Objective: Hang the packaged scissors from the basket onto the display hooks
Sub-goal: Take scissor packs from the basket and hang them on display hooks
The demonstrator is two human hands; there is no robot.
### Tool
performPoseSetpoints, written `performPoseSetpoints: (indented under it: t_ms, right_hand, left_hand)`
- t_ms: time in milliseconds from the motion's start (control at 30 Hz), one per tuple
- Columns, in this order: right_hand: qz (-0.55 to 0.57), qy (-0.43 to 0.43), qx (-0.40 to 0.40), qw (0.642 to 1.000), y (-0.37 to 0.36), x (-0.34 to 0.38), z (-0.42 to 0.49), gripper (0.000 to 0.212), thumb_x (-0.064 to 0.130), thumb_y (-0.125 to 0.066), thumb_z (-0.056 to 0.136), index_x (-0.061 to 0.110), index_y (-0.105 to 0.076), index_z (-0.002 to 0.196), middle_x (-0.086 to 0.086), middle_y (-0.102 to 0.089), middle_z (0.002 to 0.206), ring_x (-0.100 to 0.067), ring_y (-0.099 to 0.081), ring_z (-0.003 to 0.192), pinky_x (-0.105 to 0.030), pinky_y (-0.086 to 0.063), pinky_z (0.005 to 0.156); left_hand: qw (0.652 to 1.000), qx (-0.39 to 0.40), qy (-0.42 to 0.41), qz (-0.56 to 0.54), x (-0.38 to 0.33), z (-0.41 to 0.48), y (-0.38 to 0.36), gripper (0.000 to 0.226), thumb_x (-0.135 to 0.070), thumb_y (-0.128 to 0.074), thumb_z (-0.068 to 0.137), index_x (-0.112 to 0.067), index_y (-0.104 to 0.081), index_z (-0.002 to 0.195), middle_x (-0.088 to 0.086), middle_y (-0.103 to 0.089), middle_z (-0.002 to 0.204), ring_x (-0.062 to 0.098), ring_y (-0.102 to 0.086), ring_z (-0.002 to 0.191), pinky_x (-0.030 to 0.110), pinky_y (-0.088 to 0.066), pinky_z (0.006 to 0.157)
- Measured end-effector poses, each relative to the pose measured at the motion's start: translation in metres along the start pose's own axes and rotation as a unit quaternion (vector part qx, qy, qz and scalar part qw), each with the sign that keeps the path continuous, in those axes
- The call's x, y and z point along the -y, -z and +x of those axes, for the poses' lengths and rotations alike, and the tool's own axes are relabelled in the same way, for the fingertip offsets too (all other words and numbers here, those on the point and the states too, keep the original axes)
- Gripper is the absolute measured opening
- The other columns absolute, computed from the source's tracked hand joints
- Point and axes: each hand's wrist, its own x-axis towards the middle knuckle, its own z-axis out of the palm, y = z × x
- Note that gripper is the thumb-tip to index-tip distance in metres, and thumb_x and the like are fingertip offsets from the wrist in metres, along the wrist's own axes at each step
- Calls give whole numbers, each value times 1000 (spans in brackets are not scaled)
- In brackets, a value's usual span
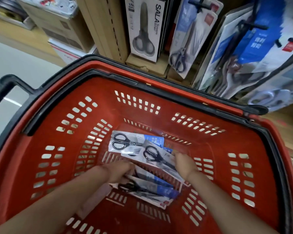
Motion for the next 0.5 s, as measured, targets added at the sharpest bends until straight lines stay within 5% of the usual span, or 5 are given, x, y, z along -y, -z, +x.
performPoseSetpoints:
  t_ms: [333,500]
  right_hand:
    - [2,13,-164,986,54,14,-48,24,8,-40,97,15,-48,118,-15,-69,96,-34,-65,89,-36,-48,72]
    - [47,71,-182,980,78,23,-77,21,23,-43,100,21,-58,115,-12,-70,95,-33,-64,90,-34,-45,72]
  left_hand:
    - [982,-145,100,-69,-6,-66,41,21,-25,-57,92,-15,-39,95,4,-53,86,17,-50,78,26,-32,63]
    - [937,-248,136,-204,-21,-91,49,18,-13,-55,93,-14,-48,109,0,-55,76,10,-54,61,13,-36,45]
